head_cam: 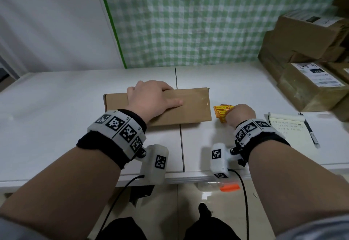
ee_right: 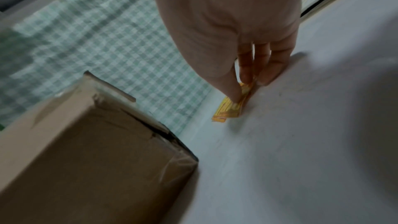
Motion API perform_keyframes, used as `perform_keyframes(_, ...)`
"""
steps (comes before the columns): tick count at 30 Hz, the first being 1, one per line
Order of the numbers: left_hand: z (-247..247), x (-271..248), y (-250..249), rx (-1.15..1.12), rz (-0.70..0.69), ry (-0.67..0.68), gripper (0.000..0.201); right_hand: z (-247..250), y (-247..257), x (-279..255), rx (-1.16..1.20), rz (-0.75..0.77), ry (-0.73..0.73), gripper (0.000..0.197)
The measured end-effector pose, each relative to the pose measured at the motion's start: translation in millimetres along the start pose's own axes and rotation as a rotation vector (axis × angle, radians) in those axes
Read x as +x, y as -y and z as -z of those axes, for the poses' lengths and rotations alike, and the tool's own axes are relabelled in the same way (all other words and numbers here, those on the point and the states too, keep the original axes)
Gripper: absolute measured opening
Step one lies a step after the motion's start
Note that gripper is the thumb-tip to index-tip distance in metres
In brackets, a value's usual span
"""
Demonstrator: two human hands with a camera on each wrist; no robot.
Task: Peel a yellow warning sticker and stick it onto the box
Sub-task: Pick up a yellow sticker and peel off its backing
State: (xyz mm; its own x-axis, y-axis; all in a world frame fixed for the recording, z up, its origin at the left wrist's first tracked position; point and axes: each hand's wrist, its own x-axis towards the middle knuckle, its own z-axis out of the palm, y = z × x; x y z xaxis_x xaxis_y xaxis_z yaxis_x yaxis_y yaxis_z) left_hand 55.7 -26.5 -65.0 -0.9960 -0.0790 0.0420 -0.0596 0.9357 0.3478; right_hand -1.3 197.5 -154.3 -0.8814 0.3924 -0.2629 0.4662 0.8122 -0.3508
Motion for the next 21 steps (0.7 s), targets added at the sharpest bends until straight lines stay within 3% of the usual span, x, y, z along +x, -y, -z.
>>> perform_keyframes(3,1.9,-3.5,-1.9,-0.014,0.011,0.031,0.051,0.0,-7.5,-1.5,-0.023,0.018,-0.006,0.026)
perform_keyframes(8,0.6,-15.0,-7.4,-0.013,0.018,0.087,0.055,-0.5,-15.5,-13.2,0.153,0.029,0.007,0.056)
perform_keyframes(11,-1.4,-19.9,-6.7,-0.018,0.02,0.097,0.06,2.7,-9.0,-18.9,0.139,0.015,0.06,0.061)
perform_keyframes(15,-5.2,-18.7,-2.2,-0.017,0.004,0.176,0.071,-2.8,-2.2,-10.1,-0.028,0.019,0.081,0.052)
perform_keyframes(19,-11.6,-16.5,-1.5,0.009,0.001,0.162,0.075,1.7,-3.1,-16.9,-0.11,0.08,0.099,0.051)
perform_keyframes(21,-13.8,-16.5,-1.9,0.013,0.003,0.148,0.075,5.1,-6.5,-18.2,-0.195,0.135,0.081,0.025)
